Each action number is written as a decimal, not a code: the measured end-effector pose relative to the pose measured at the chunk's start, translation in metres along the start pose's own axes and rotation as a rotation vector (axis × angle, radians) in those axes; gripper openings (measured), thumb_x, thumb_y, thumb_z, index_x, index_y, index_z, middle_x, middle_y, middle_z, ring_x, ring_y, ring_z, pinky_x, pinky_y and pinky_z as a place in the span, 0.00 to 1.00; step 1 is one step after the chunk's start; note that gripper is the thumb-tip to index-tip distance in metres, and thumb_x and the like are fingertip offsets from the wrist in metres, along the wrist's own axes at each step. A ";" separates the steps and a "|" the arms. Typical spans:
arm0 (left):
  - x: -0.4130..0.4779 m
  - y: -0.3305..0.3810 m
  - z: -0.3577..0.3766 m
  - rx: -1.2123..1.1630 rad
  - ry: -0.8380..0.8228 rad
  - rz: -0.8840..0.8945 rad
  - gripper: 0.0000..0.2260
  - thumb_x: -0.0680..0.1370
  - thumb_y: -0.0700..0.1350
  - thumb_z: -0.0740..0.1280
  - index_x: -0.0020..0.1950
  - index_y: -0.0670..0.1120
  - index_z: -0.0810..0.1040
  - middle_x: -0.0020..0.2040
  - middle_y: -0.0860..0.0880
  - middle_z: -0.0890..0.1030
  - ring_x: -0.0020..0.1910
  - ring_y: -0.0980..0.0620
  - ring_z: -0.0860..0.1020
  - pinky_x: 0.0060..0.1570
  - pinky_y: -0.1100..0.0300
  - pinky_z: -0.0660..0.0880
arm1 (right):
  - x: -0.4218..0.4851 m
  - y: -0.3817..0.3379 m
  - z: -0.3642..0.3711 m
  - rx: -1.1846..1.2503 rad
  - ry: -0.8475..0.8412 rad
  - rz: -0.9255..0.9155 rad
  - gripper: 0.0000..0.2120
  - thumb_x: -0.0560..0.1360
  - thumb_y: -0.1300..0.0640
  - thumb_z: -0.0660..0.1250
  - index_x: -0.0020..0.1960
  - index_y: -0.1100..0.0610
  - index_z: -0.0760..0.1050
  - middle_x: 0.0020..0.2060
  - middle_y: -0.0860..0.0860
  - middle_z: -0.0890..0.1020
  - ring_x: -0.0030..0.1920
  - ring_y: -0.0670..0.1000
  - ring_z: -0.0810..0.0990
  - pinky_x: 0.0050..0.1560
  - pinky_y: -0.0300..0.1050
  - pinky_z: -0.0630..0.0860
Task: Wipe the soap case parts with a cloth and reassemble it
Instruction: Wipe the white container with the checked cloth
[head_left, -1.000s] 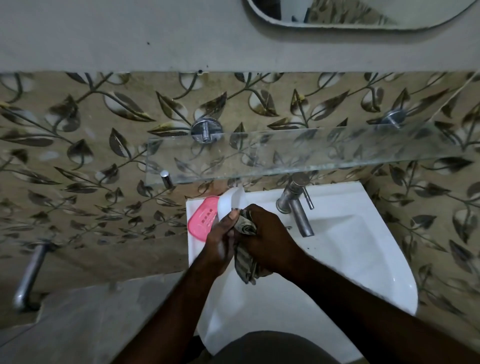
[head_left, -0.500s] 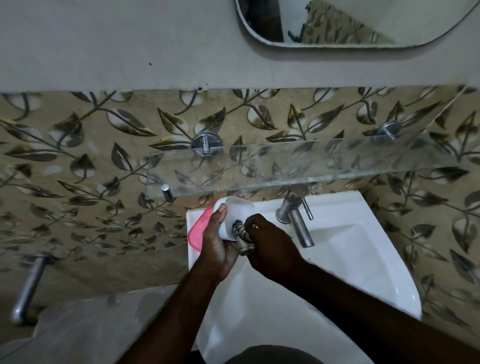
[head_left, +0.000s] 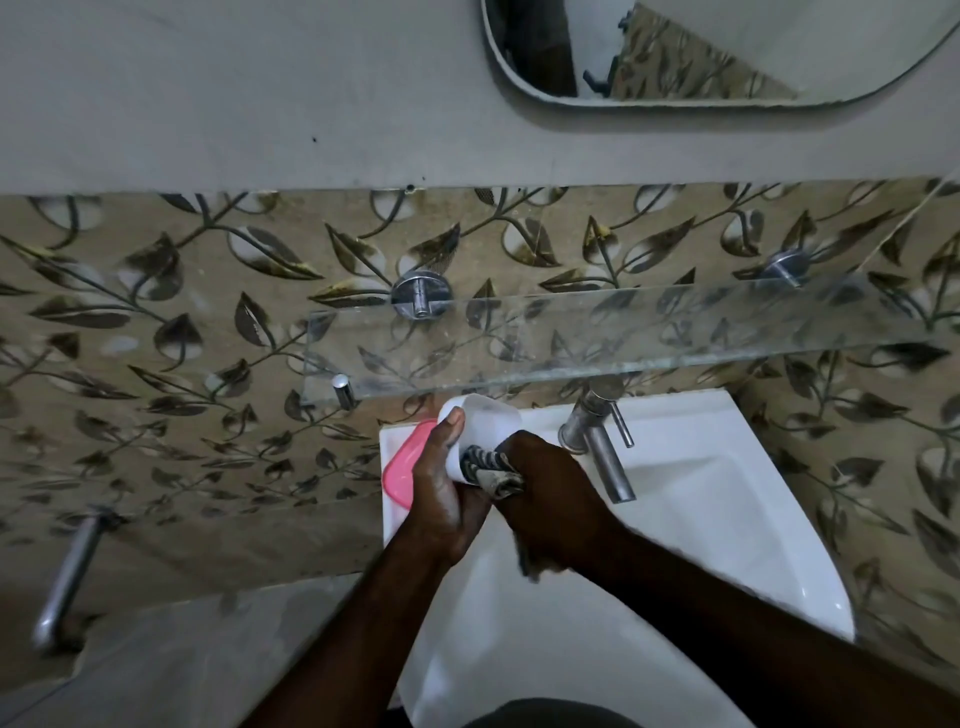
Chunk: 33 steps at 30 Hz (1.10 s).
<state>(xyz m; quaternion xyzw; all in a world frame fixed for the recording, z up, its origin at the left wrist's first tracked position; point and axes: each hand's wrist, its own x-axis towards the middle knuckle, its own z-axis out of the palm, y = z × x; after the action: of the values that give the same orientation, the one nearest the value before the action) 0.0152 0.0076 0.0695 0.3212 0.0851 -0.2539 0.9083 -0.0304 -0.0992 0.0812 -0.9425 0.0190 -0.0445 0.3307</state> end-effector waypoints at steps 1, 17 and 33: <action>-0.001 0.000 0.002 0.017 0.019 0.003 0.17 0.67 0.49 0.73 0.49 0.38 0.82 0.44 0.39 0.83 0.43 0.43 0.82 0.53 0.49 0.77 | -0.001 -0.008 0.001 0.084 0.008 -0.014 0.09 0.73 0.52 0.65 0.46 0.58 0.77 0.43 0.52 0.79 0.42 0.54 0.79 0.40 0.45 0.72; -0.003 0.003 0.017 0.045 -0.006 0.018 0.11 0.71 0.48 0.67 0.36 0.44 0.86 0.37 0.43 0.84 0.38 0.47 0.83 0.51 0.51 0.77 | -0.006 -0.009 -0.013 0.128 -0.020 -0.129 0.03 0.73 0.56 0.66 0.46 0.53 0.78 0.42 0.49 0.80 0.42 0.53 0.80 0.41 0.47 0.76; 0.001 0.003 0.013 0.012 0.084 0.074 0.10 0.70 0.46 0.68 0.47 0.42 0.82 0.45 0.40 0.82 0.49 0.42 0.80 0.61 0.44 0.72 | 0.000 0.026 -0.003 -0.109 -0.038 -0.105 0.03 0.72 0.52 0.67 0.43 0.51 0.79 0.38 0.49 0.81 0.40 0.55 0.79 0.40 0.51 0.75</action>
<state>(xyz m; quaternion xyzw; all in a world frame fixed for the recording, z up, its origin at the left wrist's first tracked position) 0.0170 0.0010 0.0811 0.3401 0.1095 -0.2070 0.9108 -0.0308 -0.1213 0.0677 -0.9595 -0.0344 -0.0428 0.2762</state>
